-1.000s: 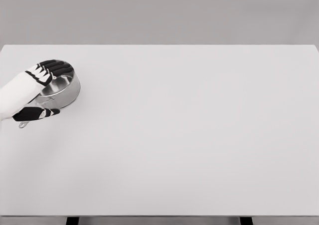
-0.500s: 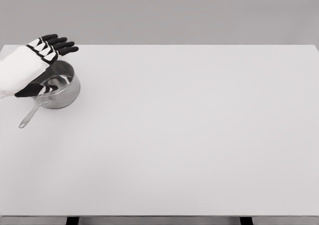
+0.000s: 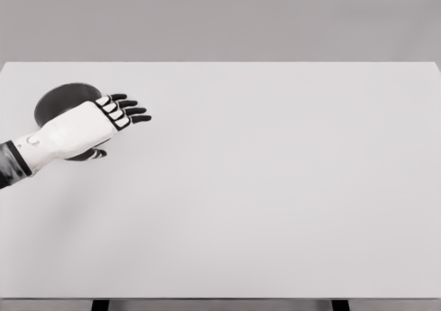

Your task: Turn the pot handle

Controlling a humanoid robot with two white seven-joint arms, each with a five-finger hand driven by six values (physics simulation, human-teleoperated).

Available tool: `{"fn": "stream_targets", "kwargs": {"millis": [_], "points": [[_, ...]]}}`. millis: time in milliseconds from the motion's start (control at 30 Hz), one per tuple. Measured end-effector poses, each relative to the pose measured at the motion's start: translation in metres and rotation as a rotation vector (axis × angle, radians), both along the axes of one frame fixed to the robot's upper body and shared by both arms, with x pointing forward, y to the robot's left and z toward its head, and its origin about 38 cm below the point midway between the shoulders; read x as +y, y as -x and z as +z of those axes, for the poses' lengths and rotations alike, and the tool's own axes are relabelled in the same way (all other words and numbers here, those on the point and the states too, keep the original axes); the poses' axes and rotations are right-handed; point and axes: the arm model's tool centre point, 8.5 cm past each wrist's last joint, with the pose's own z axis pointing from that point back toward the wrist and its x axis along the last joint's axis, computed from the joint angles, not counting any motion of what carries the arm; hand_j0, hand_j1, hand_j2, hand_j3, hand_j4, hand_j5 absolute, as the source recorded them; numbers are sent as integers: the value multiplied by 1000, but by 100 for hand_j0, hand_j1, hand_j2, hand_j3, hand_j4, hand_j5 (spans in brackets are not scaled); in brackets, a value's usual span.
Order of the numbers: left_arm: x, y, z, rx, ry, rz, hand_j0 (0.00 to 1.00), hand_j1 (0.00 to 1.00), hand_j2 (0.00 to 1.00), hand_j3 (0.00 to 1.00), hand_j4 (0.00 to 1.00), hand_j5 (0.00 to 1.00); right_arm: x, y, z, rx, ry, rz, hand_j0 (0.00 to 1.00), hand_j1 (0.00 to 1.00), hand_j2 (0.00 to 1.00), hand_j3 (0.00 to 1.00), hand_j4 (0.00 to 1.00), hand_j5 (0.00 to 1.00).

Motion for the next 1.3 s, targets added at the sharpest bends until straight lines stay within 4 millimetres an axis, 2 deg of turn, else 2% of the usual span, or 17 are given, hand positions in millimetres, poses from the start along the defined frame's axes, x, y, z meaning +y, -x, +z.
{"fn": "stream_targets", "kwargs": {"millis": [233, 567, 867, 1300], "points": [[16, -5, -17, 65, 25, 47, 100, 100, 100, 100, 100, 100, 0, 0, 0, 0, 0, 0, 100, 100, 100, 100, 100, 100], [29, -8, -27, 116, 71, 84, 100, 100, 100, 100, 100, 100, 0, 0, 0, 0, 0, 0, 100, 100, 100, 100, 100, 100], [50, -12, -40, 158, 57, 142, 100, 100, 100, 100, 100, 100, 0, 0, 0, 0, 0, 0, 100, 100, 100, 100, 100, 100], [59, -15, -40, 162, 56, 167, 100, 100, 100, 100, 100, 100, 0, 0, 0, 0, 0, 0, 100, 100, 100, 100, 100, 100]]}}
